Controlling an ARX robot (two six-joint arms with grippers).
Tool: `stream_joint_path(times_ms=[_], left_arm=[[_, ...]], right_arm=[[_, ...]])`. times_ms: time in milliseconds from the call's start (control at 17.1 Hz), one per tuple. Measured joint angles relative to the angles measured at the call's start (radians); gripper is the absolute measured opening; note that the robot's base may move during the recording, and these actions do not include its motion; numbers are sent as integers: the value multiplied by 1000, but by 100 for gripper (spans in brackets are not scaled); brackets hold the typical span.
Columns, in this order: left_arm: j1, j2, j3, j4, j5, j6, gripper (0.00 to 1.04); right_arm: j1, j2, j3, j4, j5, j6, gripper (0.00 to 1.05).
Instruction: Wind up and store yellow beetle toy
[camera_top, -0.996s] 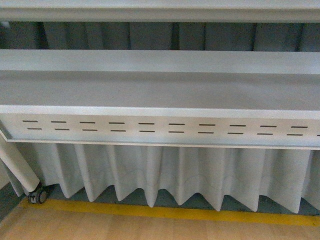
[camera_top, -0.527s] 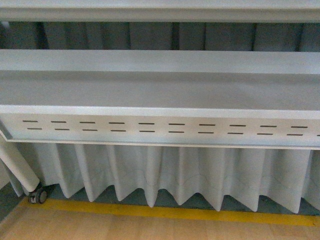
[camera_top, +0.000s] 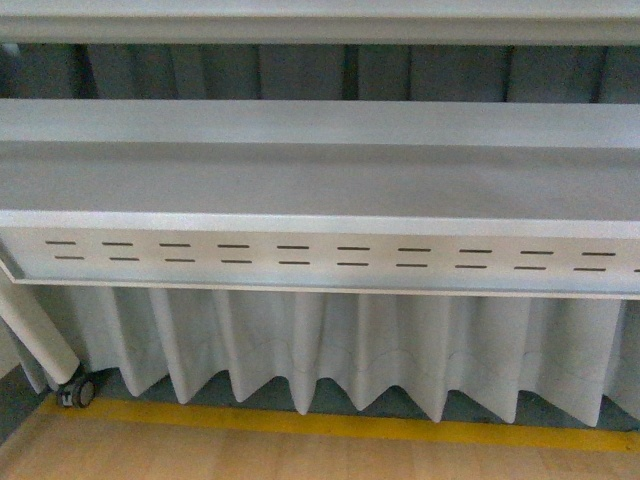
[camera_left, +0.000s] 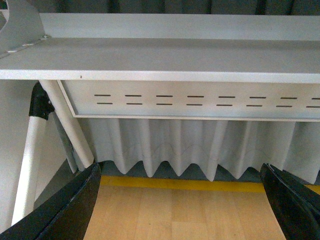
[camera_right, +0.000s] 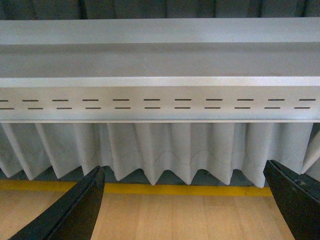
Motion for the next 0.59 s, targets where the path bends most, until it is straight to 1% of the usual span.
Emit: stream_joint_path(times_ms=[586], left_arm=[[0,0,0,2,0,0,98]], right_arm=[[0,0,0,2,0,0,98]])
